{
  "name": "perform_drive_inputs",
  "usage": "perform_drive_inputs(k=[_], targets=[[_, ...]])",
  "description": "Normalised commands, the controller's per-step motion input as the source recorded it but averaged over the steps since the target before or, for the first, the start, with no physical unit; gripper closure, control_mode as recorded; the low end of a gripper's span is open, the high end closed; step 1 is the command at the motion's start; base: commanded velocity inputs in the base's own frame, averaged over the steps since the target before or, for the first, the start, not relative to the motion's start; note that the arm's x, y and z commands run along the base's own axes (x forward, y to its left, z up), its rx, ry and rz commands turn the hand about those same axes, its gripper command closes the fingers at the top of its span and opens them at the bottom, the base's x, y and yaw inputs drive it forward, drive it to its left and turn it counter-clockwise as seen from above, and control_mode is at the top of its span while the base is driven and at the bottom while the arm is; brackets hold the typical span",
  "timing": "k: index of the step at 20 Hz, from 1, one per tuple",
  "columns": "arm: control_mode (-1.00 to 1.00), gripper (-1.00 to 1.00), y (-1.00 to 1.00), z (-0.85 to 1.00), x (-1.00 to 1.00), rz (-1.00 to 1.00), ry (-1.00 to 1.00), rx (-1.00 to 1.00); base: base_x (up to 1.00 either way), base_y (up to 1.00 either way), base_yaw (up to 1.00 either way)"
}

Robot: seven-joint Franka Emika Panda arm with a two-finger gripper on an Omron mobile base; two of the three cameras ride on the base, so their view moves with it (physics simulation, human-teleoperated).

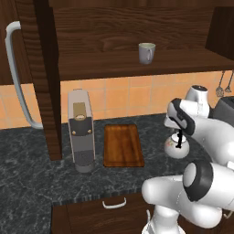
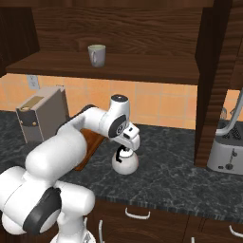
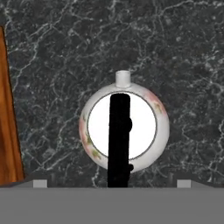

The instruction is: Pick the kettle from the counter and place it on the tray. Then pick the mug from the cabinet and place it on the tray. Then close the cabinet doors.

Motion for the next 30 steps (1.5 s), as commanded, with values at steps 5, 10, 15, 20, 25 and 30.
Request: perform_drive_inputs(k=[5,10,15,20,25,30], targets=[[-1.0,-1.0,-0.01,-0.31,0.21,-0.01,0.1,0.0,0.0,0.0,0.0],[-1.0,1.0,-0.04,-0.19,0.11,-0.01,0.04,0.0,0.0,0.0,0.0],[-1.0,1.0,-0.02,0.0,-0.06,0.0,0.0,0.0,0.0,0.0,0.0],[-1.0,1.0,0.0,0.01,-0.09,0.0,-0.02,0.0,0.0,0.0,0.0],[-1.0,1.0,0.0,0.38,-0.23,0.0,-0.19,0.04,0.0,0.0,0.0],[-1.0,1.0,0.01,0.32,-0.09,0.01,-0.11,0.03,0.0,0.0,0.0]])
